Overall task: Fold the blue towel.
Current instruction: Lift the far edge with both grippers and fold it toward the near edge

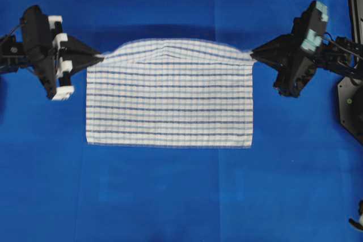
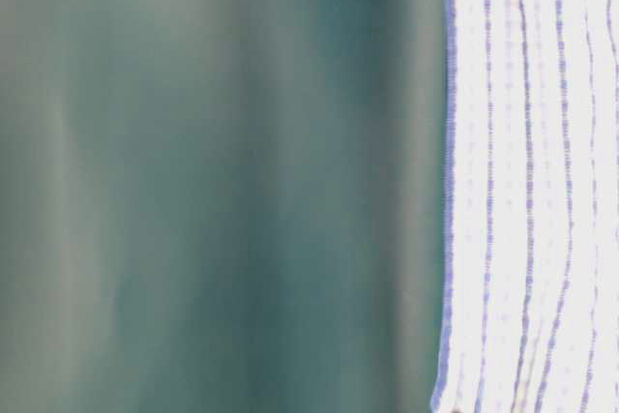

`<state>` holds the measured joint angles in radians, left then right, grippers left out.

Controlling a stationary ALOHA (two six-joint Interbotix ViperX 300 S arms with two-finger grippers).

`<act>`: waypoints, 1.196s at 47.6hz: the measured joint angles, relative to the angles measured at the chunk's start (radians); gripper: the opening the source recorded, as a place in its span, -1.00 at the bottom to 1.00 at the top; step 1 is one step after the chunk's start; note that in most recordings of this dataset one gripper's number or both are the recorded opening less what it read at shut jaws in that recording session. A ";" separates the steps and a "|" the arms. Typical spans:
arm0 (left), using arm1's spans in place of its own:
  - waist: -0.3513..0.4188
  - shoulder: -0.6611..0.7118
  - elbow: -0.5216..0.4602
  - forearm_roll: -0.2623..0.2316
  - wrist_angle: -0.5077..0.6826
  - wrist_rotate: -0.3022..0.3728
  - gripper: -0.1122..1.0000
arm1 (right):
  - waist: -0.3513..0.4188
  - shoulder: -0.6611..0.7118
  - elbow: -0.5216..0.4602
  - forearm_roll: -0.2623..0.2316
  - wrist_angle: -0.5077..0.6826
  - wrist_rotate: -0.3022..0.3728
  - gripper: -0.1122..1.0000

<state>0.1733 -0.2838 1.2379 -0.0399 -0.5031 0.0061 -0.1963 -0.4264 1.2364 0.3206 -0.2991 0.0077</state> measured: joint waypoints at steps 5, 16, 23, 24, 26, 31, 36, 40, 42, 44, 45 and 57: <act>-0.055 -0.029 0.012 0.000 0.000 -0.012 -0.75 | 0.057 -0.043 0.008 0.035 0.011 0.000 -0.68; -0.144 -0.057 0.029 0.000 0.000 -0.051 -0.75 | 0.198 -0.075 0.012 0.123 0.021 0.000 -0.68; -0.206 -0.058 0.029 0.000 0.000 -0.054 -0.75 | 0.256 -0.071 0.012 0.173 0.021 0.000 -0.68; -0.213 -0.058 0.028 0.000 -0.002 -0.054 -0.75 | 0.261 -0.069 0.011 0.179 0.021 0.000 -0.68; -0.230 -0.058 0.028 0.000 0.000 -0.054 -0.75 | 0.275 -0.066 0.012 0.190 0.021 0.000 -0.68; -0.261 -0.057 0.028 0.000 0.000 -0.054 -0.75 | 0.301 -0.057 0.012 0.209 0.021 0.000 -0.68; -0.282 -0.057 0.029 0.000 0.000 -0.054 -0.75 | 0.322 -0.044 0.011 0.215 0.020 0.000 -0.68; -0.285 -0.057 0.028 0.000 0.000 -0.054 -0.75 | 0.328 -0.032 0.011 0.218 0.020 0.000 -0.68; -0.285 -0.057 0.028 0.000 0.000 -0.054 -0.75 | 0.328 -0.025 0.009 0.219 0.021 0.000 -0.68; -0.285 -0.057 0.028 0.000 0.000 -0.054 -0.75 | 0.330 -0.017 0.006 0.222 0.021 0.000 -0.68; -0.287 -0.055 0.028 0.000 0.000 -0.054 -0.75 | 0.331 -0.012 0.005 0.222 0.021 0.000 -0.68; -0.319 -0.055 0.029 0.000 0.034 -0.055 -0.75 | 0.382 0.044 -0.020 0.241 0.021 -0.002 -0.68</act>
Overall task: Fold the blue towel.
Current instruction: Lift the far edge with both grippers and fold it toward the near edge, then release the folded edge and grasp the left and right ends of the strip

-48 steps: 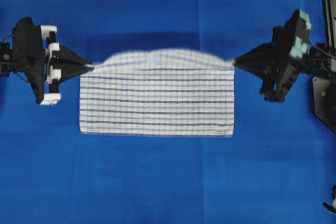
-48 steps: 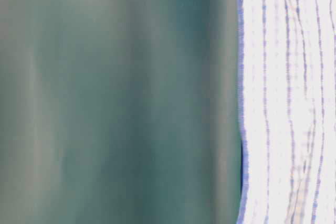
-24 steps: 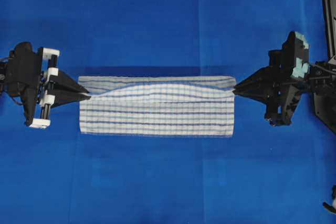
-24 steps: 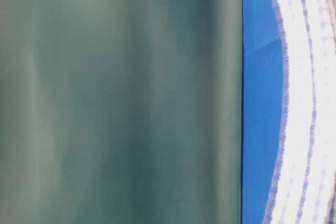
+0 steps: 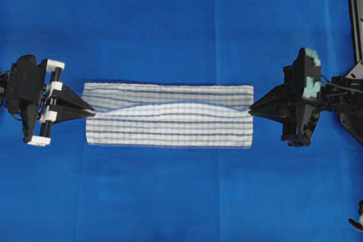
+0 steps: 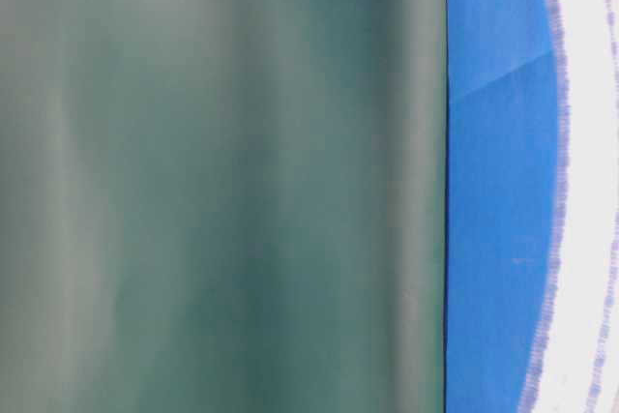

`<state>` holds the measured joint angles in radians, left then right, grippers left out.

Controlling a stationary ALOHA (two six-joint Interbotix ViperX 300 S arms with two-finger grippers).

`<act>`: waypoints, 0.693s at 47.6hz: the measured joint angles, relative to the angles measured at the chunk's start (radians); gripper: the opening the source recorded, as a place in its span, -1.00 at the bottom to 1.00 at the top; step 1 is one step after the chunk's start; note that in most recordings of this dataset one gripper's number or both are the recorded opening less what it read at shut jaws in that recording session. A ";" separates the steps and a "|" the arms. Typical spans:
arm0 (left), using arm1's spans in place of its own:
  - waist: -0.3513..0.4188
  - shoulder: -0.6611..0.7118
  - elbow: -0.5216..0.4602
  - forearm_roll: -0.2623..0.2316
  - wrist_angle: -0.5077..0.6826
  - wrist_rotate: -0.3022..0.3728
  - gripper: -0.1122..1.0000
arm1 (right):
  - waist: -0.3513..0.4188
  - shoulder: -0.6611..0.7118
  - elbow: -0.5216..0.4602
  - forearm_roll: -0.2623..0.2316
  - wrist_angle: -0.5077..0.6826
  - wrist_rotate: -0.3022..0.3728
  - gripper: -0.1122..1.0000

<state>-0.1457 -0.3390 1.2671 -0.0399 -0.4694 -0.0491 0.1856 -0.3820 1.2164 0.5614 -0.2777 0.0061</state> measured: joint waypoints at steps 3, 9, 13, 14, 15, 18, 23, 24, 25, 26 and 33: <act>-0.014 0.006 0.000 0.000 0.003 0.000 -0.75 | 0.011 0.015 -0.005 0.008 0.000 0.000 -0.68; -0.032 0.026 -0.002 0.000 0.003 -0.006 -0.75 | 0.032 0.043 -0.012 0.029 0.000 0.000 -0.68; -0.038 0.037 -0.006 0.000 0.005 -0.020 -0.74 | 0.048 0.057 -0.015 0.035 0.000 0.000 -0.68; -0.040 0.038 -0.008 -0.002 0.003 -0.025 -0.74 | 0.052 0.058 -0.015 0.035 0.000 0.000 -0.68; -0.040 0.040 -0.009 -0.002 0.005 -0.028 -0.72 | 0.055 0.060 -0.017 0.037 0.000 0.002 -0.68; -0.040 0.044 -0.012 -0.002 0.005 -0.037 -0.58 | 0.063 0.064 -0.017 0.040 0.000 0.000 -0.68; -0.040 0.049 -0.015 -0.002 0.003 -0.054 -0.12 | 0.072 0.064 -0.018 0.043 0.002 0.000 -0.68; -0.040 0.049 -0.015 -0.002 0.005 -0.055 -0.03 | 0.072 0.064 -0.018 0.044 0.002 0.000 -0.67; -0.040 0.051 -0.017 0.000 0.003 -0.060 0.10 | 0.075 0.064 -0.018 0.044 0.002 0.000 -0.63; -0.041 0.051 -0.017 -0.002 0.005 -0.060 0.18 | 0.077 0.066 -0.018 0.044 0.002 0.000 -0.57; -0.041 0.051 -0.017 -0.002 0.015 -0.064 0.40 | 0.080 0.066 -0.020 0.046 0.000 0.002 0.14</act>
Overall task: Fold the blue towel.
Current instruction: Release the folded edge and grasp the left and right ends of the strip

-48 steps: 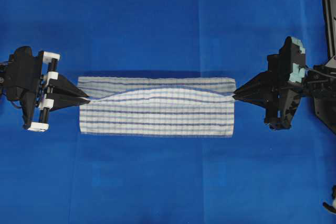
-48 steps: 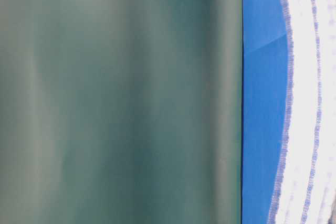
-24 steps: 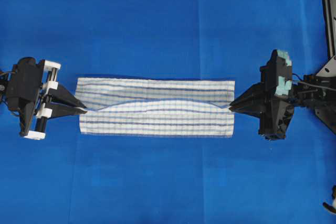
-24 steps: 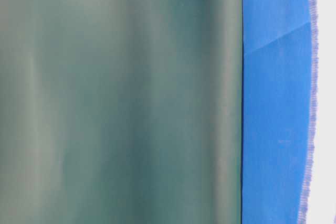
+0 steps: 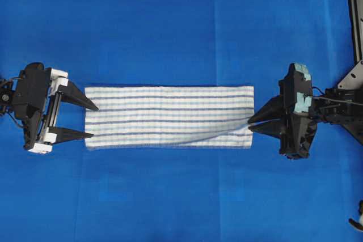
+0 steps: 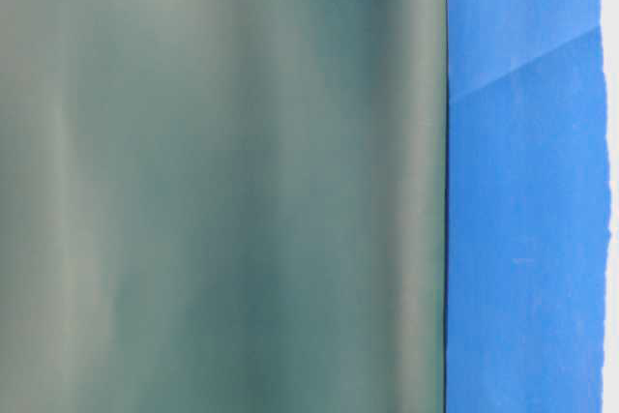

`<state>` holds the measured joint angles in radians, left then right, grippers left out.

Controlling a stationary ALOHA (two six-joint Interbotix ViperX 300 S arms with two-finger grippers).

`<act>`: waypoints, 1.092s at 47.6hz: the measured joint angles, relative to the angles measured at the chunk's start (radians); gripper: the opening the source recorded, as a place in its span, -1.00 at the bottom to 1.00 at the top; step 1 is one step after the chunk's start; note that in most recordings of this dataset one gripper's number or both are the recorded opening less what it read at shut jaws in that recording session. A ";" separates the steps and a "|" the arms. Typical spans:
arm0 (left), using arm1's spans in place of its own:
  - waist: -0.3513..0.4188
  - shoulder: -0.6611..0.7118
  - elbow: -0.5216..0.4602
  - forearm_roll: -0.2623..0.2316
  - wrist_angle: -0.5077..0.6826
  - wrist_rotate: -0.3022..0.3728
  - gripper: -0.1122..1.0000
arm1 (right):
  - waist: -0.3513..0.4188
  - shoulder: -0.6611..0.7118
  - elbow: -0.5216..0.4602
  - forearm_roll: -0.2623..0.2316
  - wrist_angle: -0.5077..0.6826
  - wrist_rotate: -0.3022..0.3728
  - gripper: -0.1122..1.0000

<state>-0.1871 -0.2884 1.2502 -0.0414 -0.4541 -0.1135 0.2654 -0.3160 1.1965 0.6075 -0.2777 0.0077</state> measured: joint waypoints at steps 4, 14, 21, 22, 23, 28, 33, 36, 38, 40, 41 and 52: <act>0.000 0.000 0.000 0.000 0.009 0.000 0.35 | 0.000 -0.002 -0.002 0.000 0.002 -0.002 0.58; 0.008 -0.002 -0.003 0.000 0.018 0.008 0.34 | 0.000 0.000 0.000 -0.002 -0.002 -0.014 0.83; 0.041 -0.006 -0.023 0.002 0.020 0.026 0.34 | -0.034 0.000 -0.002 0.000 -0.002 -0.023 0.83; 0.051 -0.006 -0.026 0.000 0.023 0.031 0.34 | -0.044 -0.002 -0.002 -0.002 -0.003 -0.026 0.83; 0.063 -0.008 -0.032 0.002 0.026 0.035 0.34 | -0.054 0.000 -0.002 0.000 -0.003 -0.029 0.83; 0.130 -0.015 -0.061 0.000 0.060 0.057 0.33 | -0.121 0.000 -0.003 -0.003 -0.009 -0.061 0.83; 0.199 -0.018 -0.094 0.000 0.112 0.081 0.33 | -0.195 0.000 -0.011 -0.003 -0.012 -0.101 0.83; 0.236 -0.018 -0.115 0.000 0.149 0.097 0.33 | -0.236 0.000 -0.014 -0.003 -0.014 -0.130 0.83; 0.252 -0.017 -0.124 0.000 0.172 0.103 0.33 | -0.262 0.000 -0.017 -0.003 -0.012 -0.144 0.83; 0.261 -0.014 -0.135 0.000 0.196 0.114 0.33 | -0.291 0.000 -0.018 -0.003 -0.014 -0.156 0.83; 0.264 -0.011 -0.140 0.002 0.204 0.115 0.33 | -0.302 0.000 -0.020 -0.003 -0.014 -0.160 0.83; 0.281 0.060 -0.169 0.000 0.238 0.120 0.33 | -0.336 0.035 -0.029 -0.003 -0.014 -0.166 0.82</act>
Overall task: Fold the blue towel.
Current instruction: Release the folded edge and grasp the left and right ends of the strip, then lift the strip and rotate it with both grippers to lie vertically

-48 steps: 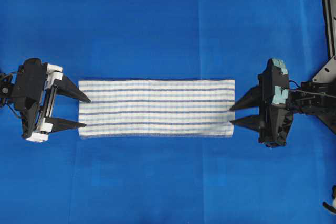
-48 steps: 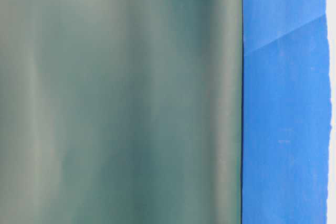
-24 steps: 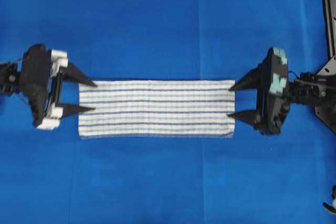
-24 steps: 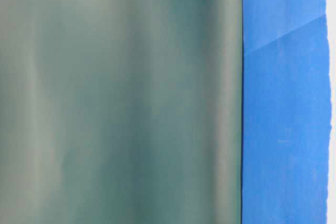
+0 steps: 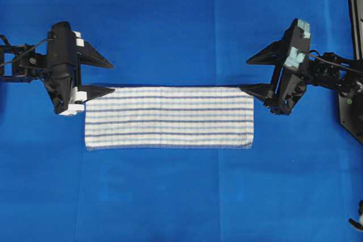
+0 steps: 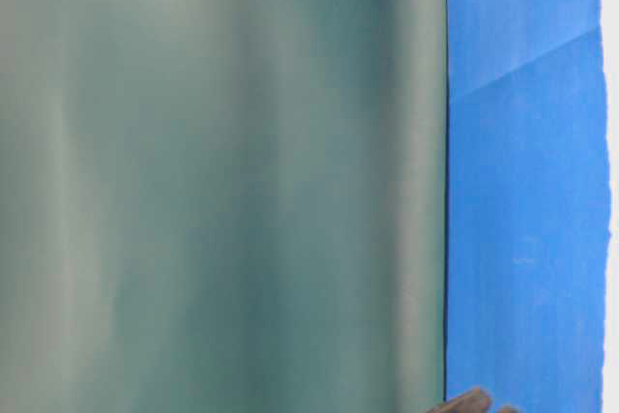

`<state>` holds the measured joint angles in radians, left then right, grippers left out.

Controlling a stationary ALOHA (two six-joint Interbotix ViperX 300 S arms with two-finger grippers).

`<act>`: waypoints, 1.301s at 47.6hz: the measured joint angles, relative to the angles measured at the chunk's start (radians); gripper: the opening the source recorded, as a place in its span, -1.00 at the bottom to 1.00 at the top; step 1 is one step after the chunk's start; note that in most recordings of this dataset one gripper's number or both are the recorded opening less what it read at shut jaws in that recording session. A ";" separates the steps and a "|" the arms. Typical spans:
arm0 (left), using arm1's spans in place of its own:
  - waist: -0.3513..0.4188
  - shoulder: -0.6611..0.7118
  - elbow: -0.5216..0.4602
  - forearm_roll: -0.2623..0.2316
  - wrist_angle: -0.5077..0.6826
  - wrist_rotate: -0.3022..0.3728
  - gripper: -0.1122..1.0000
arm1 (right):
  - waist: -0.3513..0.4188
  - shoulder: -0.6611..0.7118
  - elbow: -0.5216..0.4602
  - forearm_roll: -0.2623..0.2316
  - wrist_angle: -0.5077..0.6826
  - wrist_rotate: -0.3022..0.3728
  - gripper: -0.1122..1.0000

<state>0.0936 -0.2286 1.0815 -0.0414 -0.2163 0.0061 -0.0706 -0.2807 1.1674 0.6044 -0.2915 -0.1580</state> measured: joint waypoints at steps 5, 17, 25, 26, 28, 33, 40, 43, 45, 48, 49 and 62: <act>0.011 0.064 -0.009 0.002 -0.003 0.000 0.33 | 0.000 0.055 -0.017 -0.002 0.000 -0.002 0.82; 0.011 0.204 -0.032 0.000 -0.014 -0.005 0.29 | 0.000 0.209 -0.063 0.000 0.000 0.000 0.73; 0.009 0.238 -0.032 0.000 -0.017 -0.026 -0.11 | 0.011 0.241 -0.071 0.000 -0.002 0.006 0.44; 0.008 0.238 -0.032 0.000 -0.017 -0.031 -0.18 | 0.014 0.242 -0.071 0.000 -0.002 0.005 0.38; 0.003 0.241 -0.032 0.000 -0.020 -0.037 -0.34 | 0.021 0.244 -0.071 0.000 -0.002 0.003 0.26; -0.015 0.245 -0.035 0.000 -0.025 -0.043 -0.72 | 0.046 0.245 -0.071 0.000 0.000 0.006 -0.11; -0.023 0.245 -0.038 0.000 -0.020 -0.043 -0.76 | 0.071 0.245 -0.072 0.000 -0.002 0.006 -0.58; -0.025 0.247 -0.038 0.002 -0.018 -0.046 -0.77 | 0.074 0.245 -0.072 0.000 -0.002 0.005 -0.68; -0.026 0.247 -0.038 0.000 -0.018 -0.049 -0.77 | 0.074 0.245 -0.071 0.000 0.000 0.006 -0.71; -0.026 0.247 -0.038 0.000 -0.018 -0.052 -0.77 | 0.074 0.244 -0.071 0.002 -0.002 0.006 -0.71; -0.026 0.245 -0.040 0.000 -0.018 -0.052 -0.77 | 0.074 0.244 -0.072 0.000 -0.002 0.006 -0.71; -0.028 0.218 -0.051 0.000 0.041 -0.052 -0.76 | 0.075 0.192 -0.069 0.002 0.000 0.005 -0.71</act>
<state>0.0660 -0.0107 1.0308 -0.0414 -0.1749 -0.0460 0.0046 -0.0890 1.0983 0.6059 -0.2915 -0.1534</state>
